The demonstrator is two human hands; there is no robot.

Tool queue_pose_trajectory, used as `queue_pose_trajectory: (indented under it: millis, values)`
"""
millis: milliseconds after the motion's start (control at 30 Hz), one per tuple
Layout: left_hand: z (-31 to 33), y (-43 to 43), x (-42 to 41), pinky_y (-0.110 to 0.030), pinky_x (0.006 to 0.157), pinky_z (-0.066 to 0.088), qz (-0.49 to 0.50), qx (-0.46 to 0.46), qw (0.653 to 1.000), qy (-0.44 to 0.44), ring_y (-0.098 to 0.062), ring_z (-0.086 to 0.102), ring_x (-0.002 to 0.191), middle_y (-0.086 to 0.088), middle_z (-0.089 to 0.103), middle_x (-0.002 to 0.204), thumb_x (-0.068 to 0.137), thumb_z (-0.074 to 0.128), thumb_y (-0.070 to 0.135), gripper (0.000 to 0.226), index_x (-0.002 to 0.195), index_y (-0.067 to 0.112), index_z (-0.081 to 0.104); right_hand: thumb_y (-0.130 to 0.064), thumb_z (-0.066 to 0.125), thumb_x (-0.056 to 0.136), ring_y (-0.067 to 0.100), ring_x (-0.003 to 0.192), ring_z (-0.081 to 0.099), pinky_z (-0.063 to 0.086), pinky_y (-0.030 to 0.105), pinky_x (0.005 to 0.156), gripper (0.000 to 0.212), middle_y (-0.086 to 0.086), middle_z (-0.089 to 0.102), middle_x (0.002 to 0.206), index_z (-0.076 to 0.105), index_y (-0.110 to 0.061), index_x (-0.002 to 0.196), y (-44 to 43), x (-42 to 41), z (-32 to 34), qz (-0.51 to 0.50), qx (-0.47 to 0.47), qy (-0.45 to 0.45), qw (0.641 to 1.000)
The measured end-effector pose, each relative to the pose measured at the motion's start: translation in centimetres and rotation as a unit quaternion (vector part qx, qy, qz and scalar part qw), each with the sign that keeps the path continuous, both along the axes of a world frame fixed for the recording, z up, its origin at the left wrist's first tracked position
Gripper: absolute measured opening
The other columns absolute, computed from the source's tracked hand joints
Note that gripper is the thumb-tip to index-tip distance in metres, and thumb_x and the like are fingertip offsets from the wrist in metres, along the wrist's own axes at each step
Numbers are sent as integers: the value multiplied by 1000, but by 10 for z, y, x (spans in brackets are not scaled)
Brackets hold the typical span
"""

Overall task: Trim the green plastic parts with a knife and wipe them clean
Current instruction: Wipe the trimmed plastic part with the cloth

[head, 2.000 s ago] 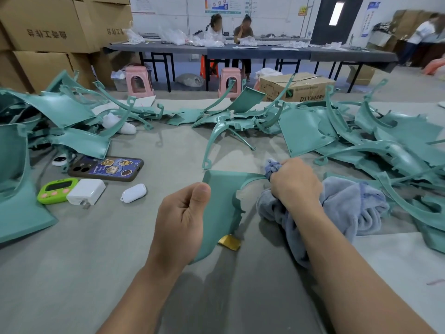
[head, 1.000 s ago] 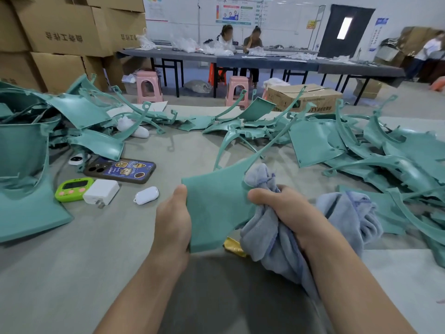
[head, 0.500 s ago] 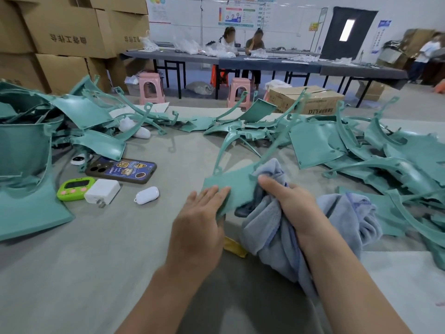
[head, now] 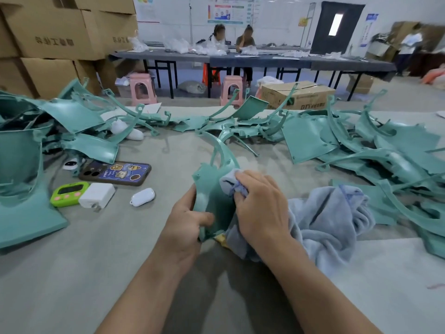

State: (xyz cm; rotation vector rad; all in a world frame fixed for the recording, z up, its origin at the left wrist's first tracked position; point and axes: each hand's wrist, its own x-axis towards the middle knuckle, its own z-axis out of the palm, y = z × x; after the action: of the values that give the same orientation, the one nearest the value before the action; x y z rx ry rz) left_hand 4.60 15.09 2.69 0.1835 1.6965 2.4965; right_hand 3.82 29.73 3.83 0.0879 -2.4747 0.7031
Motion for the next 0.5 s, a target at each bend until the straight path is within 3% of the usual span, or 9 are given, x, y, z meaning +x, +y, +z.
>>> queue_pose_trajectory:
  millis: [100, 200, 300, 400, 500]
  values:
    - [3, 0, 0, -44, 82, 59, -24, 34, 999, -18, -35, 72, 99, -19, 73, 111, 71, 27, -32, 81, 124, 16, 64, -11, 66, 88, 17, 109, 54, 45, 28, 98, 36, -1, 69, 123, 70, -15, 124, -15, 10, -2, 108, -34, 32, 993]
    - [1, -1, 2, -23, 63, 56, -9, 49, 998, -49, -15, 68, 75, -11, 64, 87, 96, 25, -14, 43, 95, 13, 59, -1, 64, 79, 14, 109, 56, 37, 9, 104, 35, 8, 73, 119, 78, -6, 111, -34, 21, -1, 230, -72, 55, 969]
    - [-5, -2, 3, -19, 56, 57, 0, 53, 995, -84, -4, 68, 60, -4, 63, 81, 100, 30, -12, 39, 88, 13, 58, -6, 61, 73, 11, 104, 61, 45, 14, 97, 37, -7, 77, 109, 83, -19, 100, -29, 22, 8, 226, -125, 14, 966]
    - [6, 1, 2, -29, 67, 61, -64, 160, 982, -82, -23, 75, 79, -21, 72, 91, 87, 23, -23, 57, 103, 4, 71, -10, 56, 71, 14, 89, 57, 48, 29, 76, 26, -12, 71, 84, 76, -26, 77, -17, 22, 12, 164, -64, -6, 984]
    - [10, -6, -3, -42, 83, 60, -98, 181, 977, -51, -40, 67, 111, -26, 65, 127, 54, 30, -32, 97, 139, 8, 54, -4, 56, 76, 22, 90, 55, 44, 33, 73, 23, -8, 64, 84, 71, -22, 80, -6, 17, 9, 70, -21, 3, 997]
